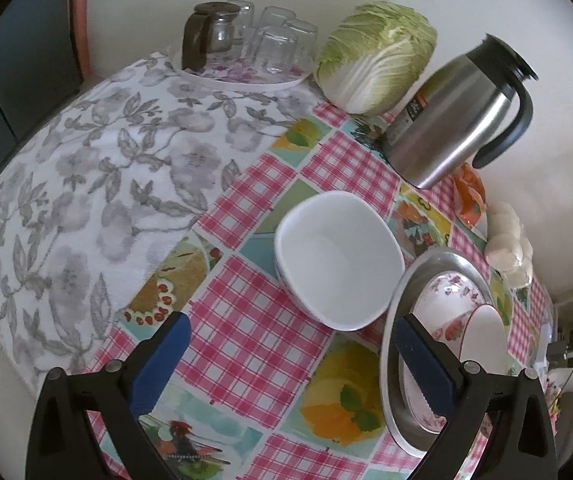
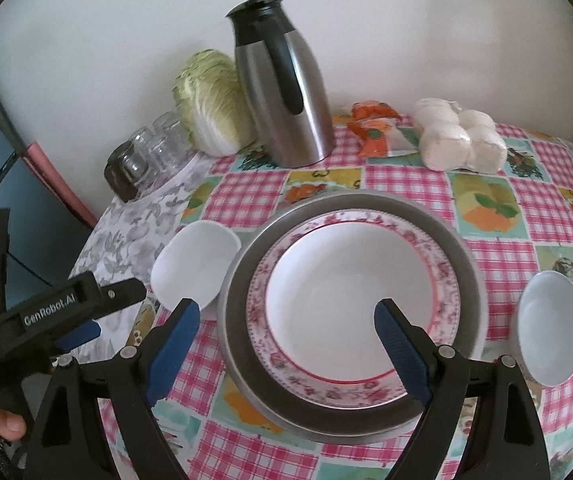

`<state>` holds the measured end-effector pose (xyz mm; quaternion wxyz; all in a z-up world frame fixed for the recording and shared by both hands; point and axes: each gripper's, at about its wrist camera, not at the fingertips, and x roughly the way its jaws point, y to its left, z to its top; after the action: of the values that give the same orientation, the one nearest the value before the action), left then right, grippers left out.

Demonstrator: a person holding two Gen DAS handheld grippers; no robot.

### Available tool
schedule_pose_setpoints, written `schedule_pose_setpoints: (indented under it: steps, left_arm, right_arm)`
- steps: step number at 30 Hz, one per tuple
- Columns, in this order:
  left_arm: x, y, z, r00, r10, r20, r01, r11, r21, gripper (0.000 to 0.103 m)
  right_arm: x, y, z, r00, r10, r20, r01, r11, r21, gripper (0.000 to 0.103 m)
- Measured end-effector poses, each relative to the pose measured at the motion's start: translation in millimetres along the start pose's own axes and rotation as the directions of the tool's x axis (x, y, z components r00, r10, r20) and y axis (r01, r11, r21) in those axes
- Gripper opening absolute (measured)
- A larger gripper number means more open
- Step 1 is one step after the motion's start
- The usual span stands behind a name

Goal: Organize plates and bowls

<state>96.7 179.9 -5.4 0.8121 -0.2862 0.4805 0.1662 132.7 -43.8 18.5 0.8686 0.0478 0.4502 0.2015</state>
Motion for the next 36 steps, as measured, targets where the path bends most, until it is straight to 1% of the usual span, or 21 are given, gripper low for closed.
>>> schedule_pose_setpoints:
  steps: [5,10,15,17,19,21,24,28,29,31,36]
  left_arm:
    - [4.6,11.4,4.2,1.000,-0.020,-0.011,0.020,0.999,-0.029,0.103]
    - [9.0,22.3,10.1,1.000,-0.024,0.000,0.024,0.998,-0.050,0.103]
    - [13.3,39.4,17.3,0.999,-0.050,0.022,0.052,0.991,-0.123,0.103]
    - [15.7,45.9,20.3,0.998,-0.063,0.030,0.067,0.986,-0.153,0.103]
    - [18.8,49.9,22.8,0.997,-0.073,0.029,0.076,0.983,-0.169,0.103]
    - [22.6,52.3,24.4,0.996,-0.083,0.024,0.085,0.980,-0.178,0.103]
    - [28.4,55.1,26.9,0.994,-0.106,0.006,0.105,0.979,-0.174,0.103]
    - [35.0,63.4,28.8,0.993,-0.121,-0.015,0.115,0.971,-0.209,0.103]
    - [36.1,66.0,28.7,0.992,-0.124,-0.017,0.117,0.968,-0.223,0.103]
    - [39.7,70.3,29.1,0.992,-0.127,-0.024,0.117,0.963,-0.242,0.103]
    - [50.6,74.4,31.1,0.989,-0.141,-0.054,0.123,0.959,-0.255,0.102]
  right_arm:
    - [2.0,8.0,-1.9,1.000,0.010,0.016,-0.010,0.999,-0.031,0.090]
    - [3.6,13.3,-0.6,1.000,0.018,0.021,-0.017,0.999,-0.045,0.090]
    - [6.5,28.6,2.6,1.000,0.026,0.010,-0.025,0.994,-0.108,0.090]
    - [9.7,33.6,5.9,0.999,0.049,-0.005,-0.050,0.992,-0.120,0.090]
    - [12.7,38.5,10.9,0.995,0.099,-0.016,-0.101,0.987,-0.124,0.090]
    - [15.5,45.0,14.5,0.994,0.103,-0.020,-0.105,0.985,-0.140,0.090]
    - [22.8,55.3,22.4,0.996,0.074,-0.042,-0.080,0.981,-0.174,0.090]
    - [37.6,59.7,38.8,0.992,0.042,-0.115,-0.059,0.988,-0.143,0.090]
    - [42.9,59.8,45.4,0.989,0.034,-0.145,-0.053,0.991,-0.123,0.090]
    - [50.7,62.6,54.5,0.984,0.012,-0.178,-0.034,0.992,-0.123,0.090]
    - [74.9,76.8,69.9,0.961,-0.102,-0.257,0.046,0.975,-0.216,0.090]
